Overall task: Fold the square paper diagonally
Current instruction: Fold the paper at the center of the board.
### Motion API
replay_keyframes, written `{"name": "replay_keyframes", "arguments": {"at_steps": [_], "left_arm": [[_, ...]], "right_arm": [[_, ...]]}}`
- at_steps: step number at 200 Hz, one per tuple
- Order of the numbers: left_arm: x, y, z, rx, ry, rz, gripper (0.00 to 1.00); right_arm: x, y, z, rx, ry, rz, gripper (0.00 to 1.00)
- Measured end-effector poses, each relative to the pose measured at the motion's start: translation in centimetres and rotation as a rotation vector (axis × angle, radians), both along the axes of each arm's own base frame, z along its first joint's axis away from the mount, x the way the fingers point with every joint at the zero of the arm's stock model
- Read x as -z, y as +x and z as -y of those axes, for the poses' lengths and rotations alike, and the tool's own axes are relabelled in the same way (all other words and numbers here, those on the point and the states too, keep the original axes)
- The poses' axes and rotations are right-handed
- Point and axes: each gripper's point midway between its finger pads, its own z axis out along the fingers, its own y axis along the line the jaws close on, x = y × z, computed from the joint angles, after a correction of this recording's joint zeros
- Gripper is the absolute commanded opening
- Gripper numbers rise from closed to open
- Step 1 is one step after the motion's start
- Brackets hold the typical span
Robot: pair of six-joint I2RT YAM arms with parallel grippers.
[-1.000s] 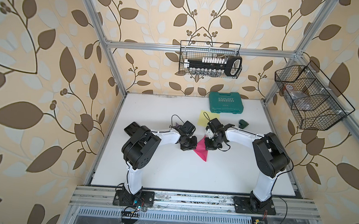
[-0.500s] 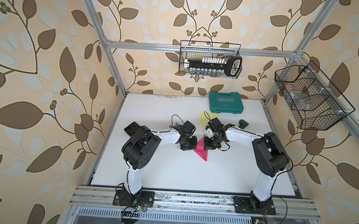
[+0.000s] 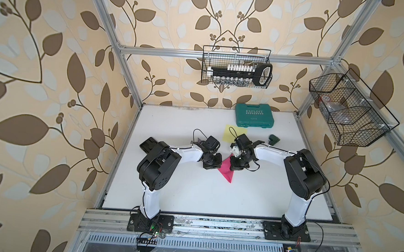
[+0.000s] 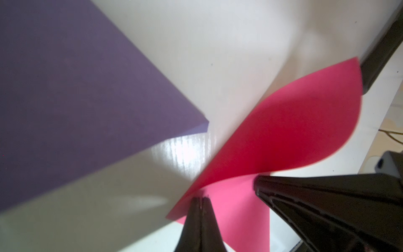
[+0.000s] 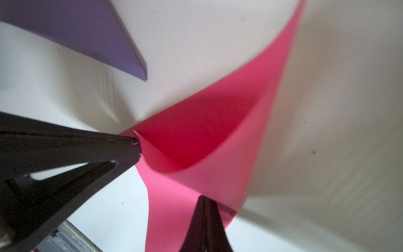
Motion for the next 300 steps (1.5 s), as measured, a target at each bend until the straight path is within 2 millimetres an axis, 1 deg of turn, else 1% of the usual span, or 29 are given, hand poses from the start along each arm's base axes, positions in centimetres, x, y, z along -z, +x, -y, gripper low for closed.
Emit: {"name": "replay_keyframes", "arguments": {"at_steps": [34,58,99,111,119,143,161,178,217,268,300], "left_arm": [[0.0,0.0,0.0,0.000,0.001,0.000,0.00],[0.0,0.0,0.0,0.000,0.000,-0.001,0.00],[0.0,0.0,0.0,0.000,0.000,0.000,0.00],[0.0,0.0,0.0,0.000,0.000,0.000,0.00],[0.0,0.0,0.0,0.000,0.000,0.000,0.00],[0.0,0.0,0.0,0.000,0.000,-0.001,0.00],[0.0,0.0,0.0,0.001,0.000,-0.002,0.00],[0.0,0.0,0.0,0.001,0.000,-0.003,0.00],[0.0,0.0,0.0,0.001,0.000,-0.003,0.00],[0.0,0.0,0.0,0.001,0.000,-0.004,0.00],[0.0,0.0,0.0,0.001,0.000,-0.004,0.00]], "right_arm": [[0.1,-0.1,0.7,-0.015,0.012,-0.011,0.00],[0.1,-0.3,1.7,-0.005,0.013,-0.016,0.00],[-0.1,-1.0,2.6,-0.003,0.006,-0.023,0.00],[-0.6,-1.5,2.8,0.002,0.008,-0.017,0.00],[-1.3,-1.6,2.8,0.009,0.017,-0.006,0.00],[-4.0,-1.1,2.2,0.027,0.058,0.062,0.00],[-4.8,-0.8,1.5,0.032,0.075,0.077,0.00],[-4.5,-0.7,0.9,0.035,0.078,0.064,0.00],[-2.3,-1.0,0.2,0.063,0.058,-0.002,0.00],[-1.9,-0.4,-0.4,0.133,0.082,-0.017,0.00],[-0.7,-0.7,-0.3,0.161,0.067,-0.055,0.00]]}}
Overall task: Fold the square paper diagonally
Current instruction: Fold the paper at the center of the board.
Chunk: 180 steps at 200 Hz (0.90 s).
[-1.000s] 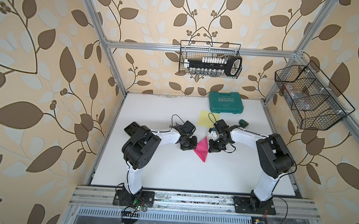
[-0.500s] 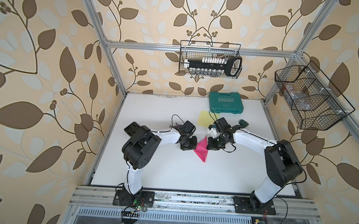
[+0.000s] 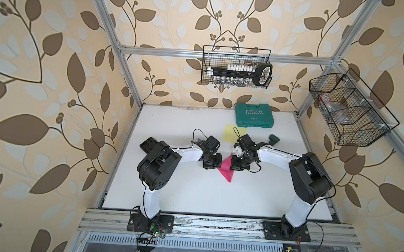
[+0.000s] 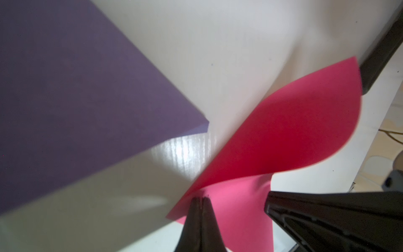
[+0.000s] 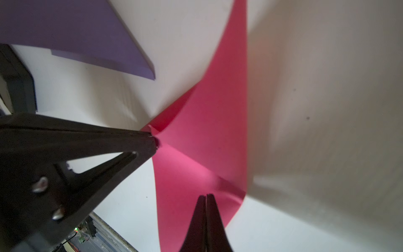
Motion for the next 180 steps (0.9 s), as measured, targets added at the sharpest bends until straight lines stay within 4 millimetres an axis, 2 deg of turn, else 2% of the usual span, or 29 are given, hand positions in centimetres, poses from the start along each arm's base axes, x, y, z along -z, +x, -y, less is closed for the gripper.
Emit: {"name": "replay_keyframes", "arguments": {"at_steps": [16,94,150,180], "left_arm": [[0.0,0.0,0.0,0.000,0.000,0.001,0.00],[0.0,0.0,0.0,0.000,-0.001,0.001,0.00],[0.0,0.1,0.1,-0.001,-0.003,0.003,0.00],[0.0,0.1,0.1,0.000,-0.004,0.002,0.00]], "right_arm": [[0.7,-0.4,0.1,0.009,-0.005,-0.027,0.00],[1.0,-0.6,0.5,0.025,0.025,-0.028,0.00],[0.9,-0.9,2.6,0.064,0.032,-0.043,0.00],[0.8,-1.1,3.1,0.071,0.019,-0.042,0.00]]}}
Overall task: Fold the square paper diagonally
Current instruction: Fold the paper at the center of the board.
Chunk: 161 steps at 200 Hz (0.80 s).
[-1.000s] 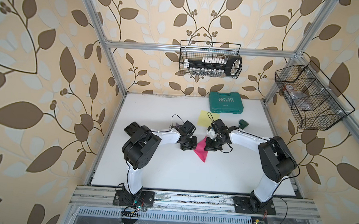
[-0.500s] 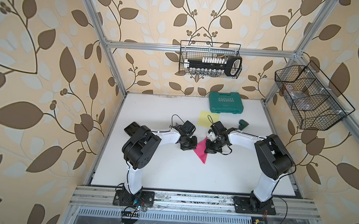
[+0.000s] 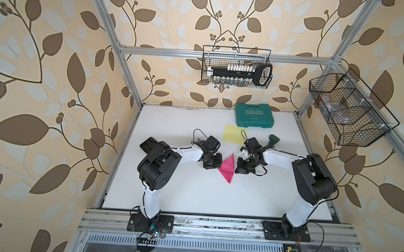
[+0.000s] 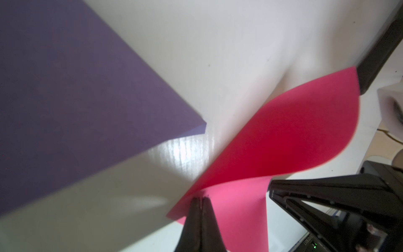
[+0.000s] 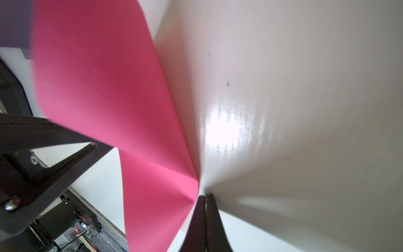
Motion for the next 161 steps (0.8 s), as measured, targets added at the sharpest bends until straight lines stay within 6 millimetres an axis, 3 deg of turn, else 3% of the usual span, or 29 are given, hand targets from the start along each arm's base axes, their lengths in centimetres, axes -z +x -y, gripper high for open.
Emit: {"name": "replay_keyframes", "arguments": {"at_steps": [27,63,111,161], "left_arm": [[0.0,0.0,0.0,0.000,-0.001,0.000,0.00],[0.0,0.0,0.0,0.000,-0.001,-0.001,0.00],[0.0,0.0,0.0,0.001,-0.002,-0.001,0.00],[0.0,0.0,0.0,0.001,-0.002,-0.001,0.00]], "right_arm": [[-1.2,-0.8,0.0,0.005,0.000,0.012,0.00],[-3.0,-0.9,-1.8,0.012,0.040,0.046,0.00],[-2.6,-0.4,-3.2,0.093,0.074,0.015,0.00],[-0.5,-0.6,-3.2,0.174,0.081,-0.043,0.00]]}}
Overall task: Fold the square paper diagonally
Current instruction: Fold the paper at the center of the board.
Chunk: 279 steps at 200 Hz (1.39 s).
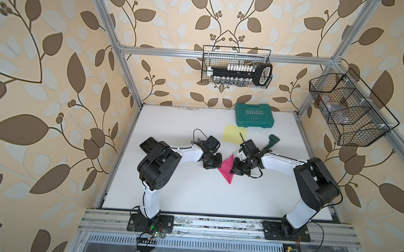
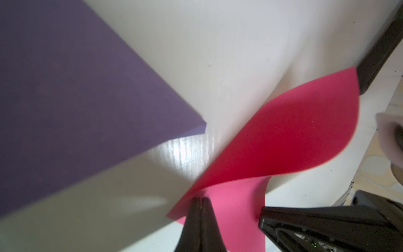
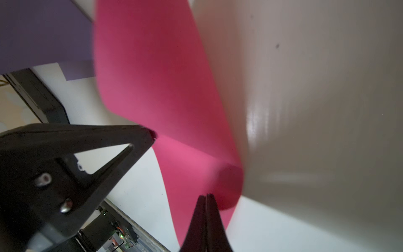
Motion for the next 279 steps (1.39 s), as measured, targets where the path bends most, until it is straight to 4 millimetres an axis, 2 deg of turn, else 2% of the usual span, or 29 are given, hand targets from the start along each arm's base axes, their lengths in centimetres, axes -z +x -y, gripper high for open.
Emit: {"name": "replay_keyframes", "arguments": {"at_steps": [16,100,193,211,226,252,279], "left_arm": [[0.0,0.0,0.0,0.000,-0.002,0.000,0.00],[0.0,0.1,0.1,0.001,-0.005,0.003,0.00],[0.0,0.2,0.2,0.000,-0.008,0.006,0.00],[0.0,0.2,0.2,0.001,-0.008,0.006,0.00],[0.0,0.2,0.2,0.001,-0.008,0.006,0.00],[0.0,0.2,0.2,0.001,-0.008,0.006,0.00],[0.0,0.2,0.2,0.001,-0.009,0.006,0.00]], "right_arm": [[0.5,-0.1,0.0,0.012,0.001,-0.016,0.00],[0.8,-0.2,0.4,-0.005,0.006,0.017,0.00],[0.6,-1.0,3.2,0.012,-0.014,0.019,0.00],[0.2,-1.7,3.7,0.017,-0.031,0.016,0.00],[-1.0,-1.8,3.5,0.020,-0.020,0.037,0.00],[-3.1,-1.3,2.3,0.022,0.014,0.078,0.00],[-3.3,-1.0,1.4,0.050,0.042,0.071,0.00]]}}
